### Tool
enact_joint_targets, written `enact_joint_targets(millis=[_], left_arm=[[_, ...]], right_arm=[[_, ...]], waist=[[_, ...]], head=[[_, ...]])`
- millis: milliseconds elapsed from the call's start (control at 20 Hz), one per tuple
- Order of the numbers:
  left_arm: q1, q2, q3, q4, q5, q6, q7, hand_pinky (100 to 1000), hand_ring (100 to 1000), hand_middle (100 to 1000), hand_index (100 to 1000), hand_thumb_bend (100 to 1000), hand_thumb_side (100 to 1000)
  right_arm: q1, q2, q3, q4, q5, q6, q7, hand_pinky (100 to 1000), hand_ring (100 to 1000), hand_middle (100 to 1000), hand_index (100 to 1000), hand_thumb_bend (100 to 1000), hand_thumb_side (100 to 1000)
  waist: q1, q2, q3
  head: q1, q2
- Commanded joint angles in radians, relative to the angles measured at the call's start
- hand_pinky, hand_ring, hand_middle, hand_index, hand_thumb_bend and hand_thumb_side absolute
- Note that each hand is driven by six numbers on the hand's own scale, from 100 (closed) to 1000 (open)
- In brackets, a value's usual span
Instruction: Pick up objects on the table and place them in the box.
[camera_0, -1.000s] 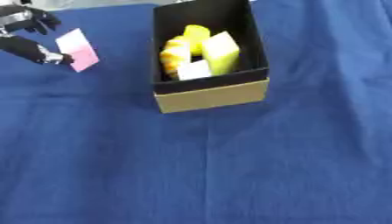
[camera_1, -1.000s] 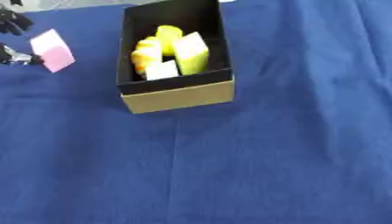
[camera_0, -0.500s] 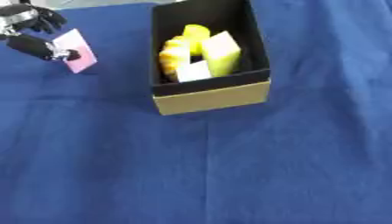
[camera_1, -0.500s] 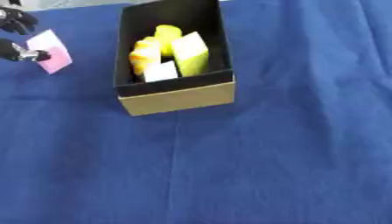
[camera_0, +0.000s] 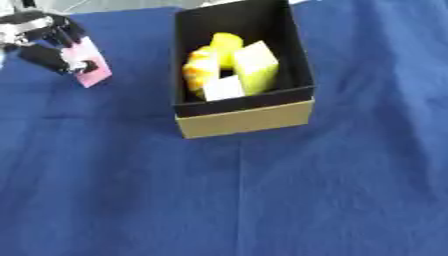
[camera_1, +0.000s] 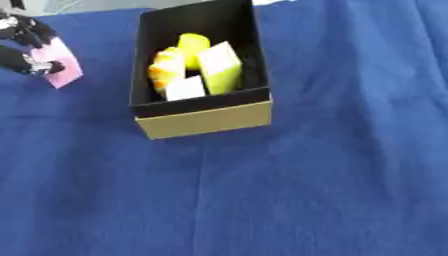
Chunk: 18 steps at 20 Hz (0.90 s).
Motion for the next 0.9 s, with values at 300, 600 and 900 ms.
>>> enact_joint_targets(millis=[300,600,900], left_arm=[[-0.027,0.024,-0.017,-0.053,-0.022,-0.031,-0.015,846,708,670,856,467,218],[-0.036,0.048,0.005,-0.082,-0.054,-0.009,0.011,920,808,776,899,596,293],[-0.022,0.048,0.014,-0.071,-0.082,0.001,0.029,932,823,791,907,612,324]], right_arm=[[0.014,-0.011,-0.009,-0.015,-0.001,0.011,-0.015,748,782,692,754,100,100],[0.020,-0.010,-0.010,-0.015,-0.002,0.014,-0.025,745,781,690,751,100,100],[0.023,0.002,-0.011,-0.015,-0.007,0.026,-0.030,738,780,689,748,100,108]], waist=[[-0.015,-0.023,0.016],[-0.009,-0.027,0.018],[-0.004,-0.020,0.018]], head=[[-0.008,0.006],[-0.013,0.003],[-0.013,-0.004]])
